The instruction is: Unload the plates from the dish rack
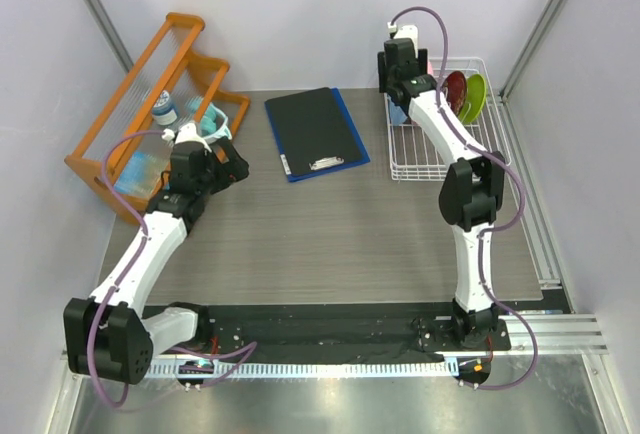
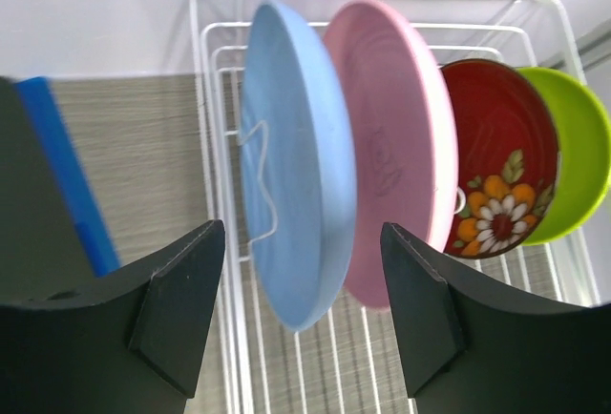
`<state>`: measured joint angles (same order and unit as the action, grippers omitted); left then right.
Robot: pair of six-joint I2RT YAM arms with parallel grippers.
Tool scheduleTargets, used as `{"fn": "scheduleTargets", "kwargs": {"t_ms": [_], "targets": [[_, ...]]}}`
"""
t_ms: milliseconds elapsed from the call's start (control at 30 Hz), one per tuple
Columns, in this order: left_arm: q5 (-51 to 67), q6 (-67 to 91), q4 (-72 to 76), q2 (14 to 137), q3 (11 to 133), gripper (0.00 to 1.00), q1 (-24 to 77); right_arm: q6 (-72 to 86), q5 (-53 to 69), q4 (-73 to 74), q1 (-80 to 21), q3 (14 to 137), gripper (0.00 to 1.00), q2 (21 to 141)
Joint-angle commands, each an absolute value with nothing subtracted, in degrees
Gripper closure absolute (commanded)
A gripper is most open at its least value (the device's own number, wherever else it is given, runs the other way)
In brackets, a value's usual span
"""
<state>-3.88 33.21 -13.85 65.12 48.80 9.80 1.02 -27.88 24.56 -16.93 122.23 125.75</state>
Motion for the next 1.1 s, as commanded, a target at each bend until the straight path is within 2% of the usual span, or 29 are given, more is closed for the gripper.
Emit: {"fn": "scheduleTargets", "kwargs": {"t_ms": [0,167,267,300,333,367,567,800,1067], "targets": [[-4.6,31.7,-10.1,66.1,48.9,0.01,10.1,-3.5,-37.0,24.3,-17.2,128.2,0.32,128.3],[-5.4,30.9,-9.9,67.1,49.1,0.01,10.1,-3.7,-38.5,24.2,-17.3,129.1,0.32,130.8],[-6.2,30.7,-10.1,67.8,49.1,0.0,10.1,-4.1,-39.2,24.1,-17.7,129.6,0.4,131.9],[-6.4,30.7,-10.1,67.9,49.2,0.0,10.1,-4.7,-39.3,24.0,-17.8,129.6,0.47,132.0],[-6.7,30.7,-10.2,67.9,49.1,0.0,10.1,-4.9,-39.5,23.8,-17.9,129.6,0.61,132.1],[-6.9,30.8,-10.0,68.0,49.0,0.0,10.1,-5.2,-39.5,23.5,-18.3,129.5,0.69,132.3],[-7.7,30.5,-10.7,68.9,49.5,0.01,10.1,-9.4,-45.8,21.2,-20.6,129.2,0.99,132.2],[-9.3,30.3,-11.6,69.1,50.1,0.01,10.1,-16.4,-58.9,11.7,-23.9,125.0,0.99,128.6],[-10.5,33.7,-15.3,70.0,52.8,0.01,10.1,-18.3,-62.9,8.4,-27.7,119.7,0.99,117.4]]}}
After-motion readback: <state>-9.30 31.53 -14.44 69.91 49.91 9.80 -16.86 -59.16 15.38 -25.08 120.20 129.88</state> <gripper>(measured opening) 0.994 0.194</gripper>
